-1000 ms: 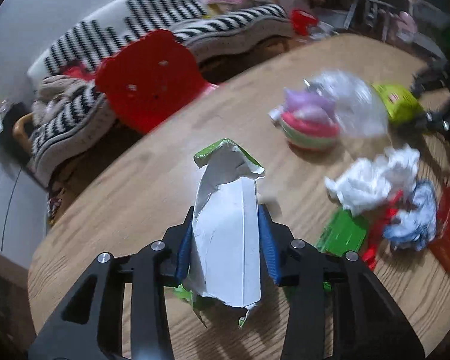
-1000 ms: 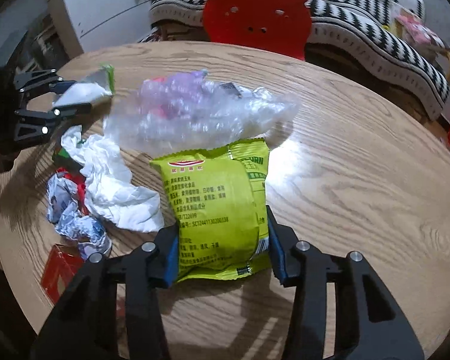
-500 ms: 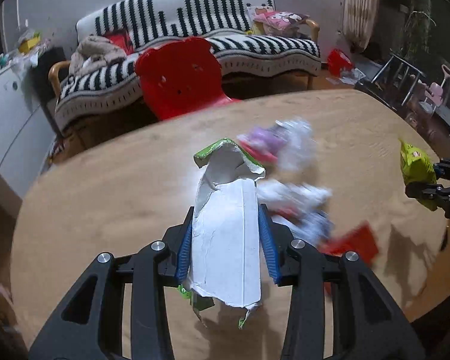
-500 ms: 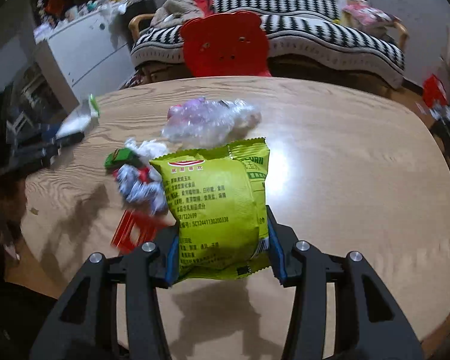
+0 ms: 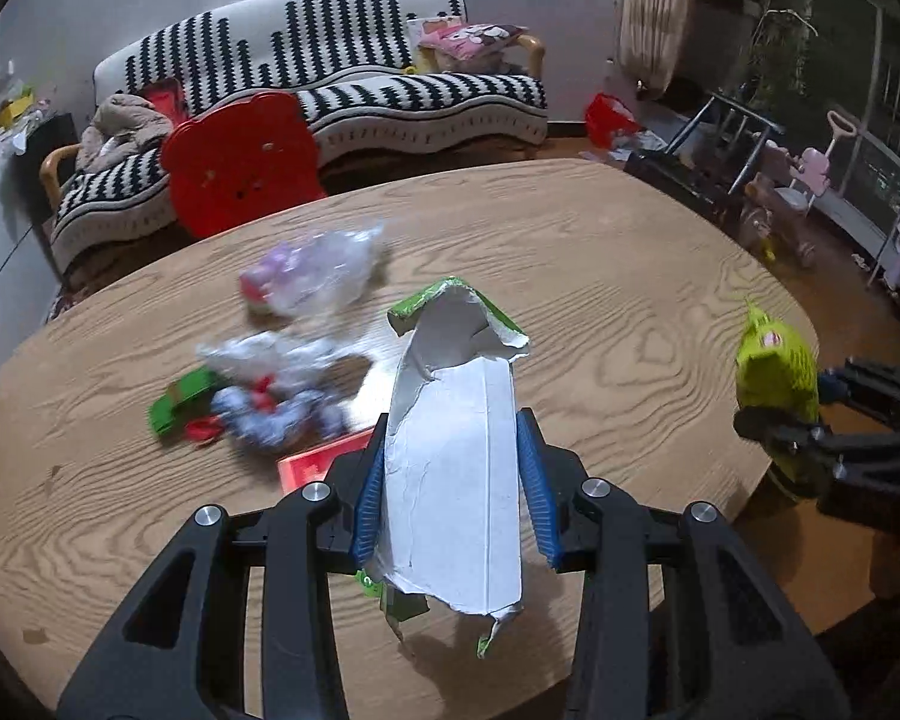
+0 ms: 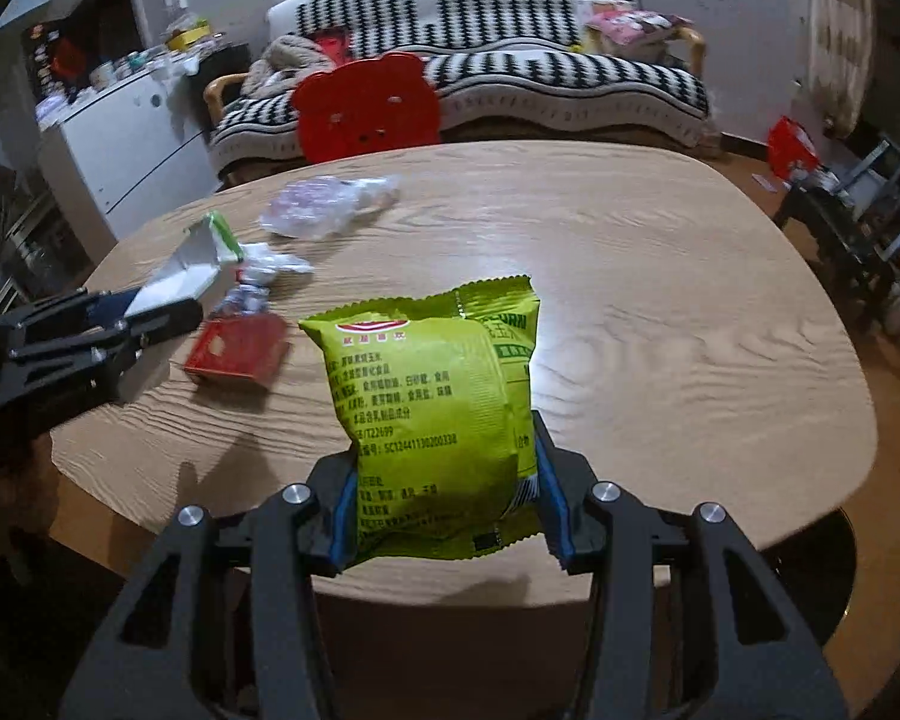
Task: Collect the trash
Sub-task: 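Carry both items to the black bin and open both grippers to drop them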
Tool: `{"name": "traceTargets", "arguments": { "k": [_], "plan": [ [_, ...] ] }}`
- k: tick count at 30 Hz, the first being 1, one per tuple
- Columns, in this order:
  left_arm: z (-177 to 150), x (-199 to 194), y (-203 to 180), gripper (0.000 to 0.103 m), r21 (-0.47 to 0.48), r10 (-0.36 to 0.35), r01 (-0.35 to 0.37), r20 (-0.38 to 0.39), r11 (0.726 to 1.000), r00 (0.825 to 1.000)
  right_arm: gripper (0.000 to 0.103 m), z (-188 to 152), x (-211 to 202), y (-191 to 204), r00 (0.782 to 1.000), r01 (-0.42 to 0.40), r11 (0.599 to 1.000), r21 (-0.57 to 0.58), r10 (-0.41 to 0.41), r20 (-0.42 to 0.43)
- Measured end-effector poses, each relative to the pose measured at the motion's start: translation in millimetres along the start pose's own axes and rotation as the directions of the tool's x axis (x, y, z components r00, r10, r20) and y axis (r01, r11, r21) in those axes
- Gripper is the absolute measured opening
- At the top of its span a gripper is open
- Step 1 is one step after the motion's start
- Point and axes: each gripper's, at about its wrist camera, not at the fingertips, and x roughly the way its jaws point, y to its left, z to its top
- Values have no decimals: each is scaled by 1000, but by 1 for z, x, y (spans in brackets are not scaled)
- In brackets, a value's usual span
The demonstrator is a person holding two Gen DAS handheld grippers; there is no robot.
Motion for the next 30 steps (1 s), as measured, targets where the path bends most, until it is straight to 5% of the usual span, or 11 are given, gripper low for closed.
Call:
{"name": "traceTargets", "arguments": {
  "k": [13,20,30],
  "plan": [
    [25,40,-134,40,103,-189,189,-2,977,982,48,-37,-45,-131,987,145,960,240,-156,29],
    [16,52,-236,40,208,-335,337,-46,918,941,48,-88,-83,-238,961,243,842,482,-278,2],
    [-10,75,-350,40,300,-493,524,-177,797,852,48,-157,-98,-327,945,292,705,646,-318,-80]
  ]
}}
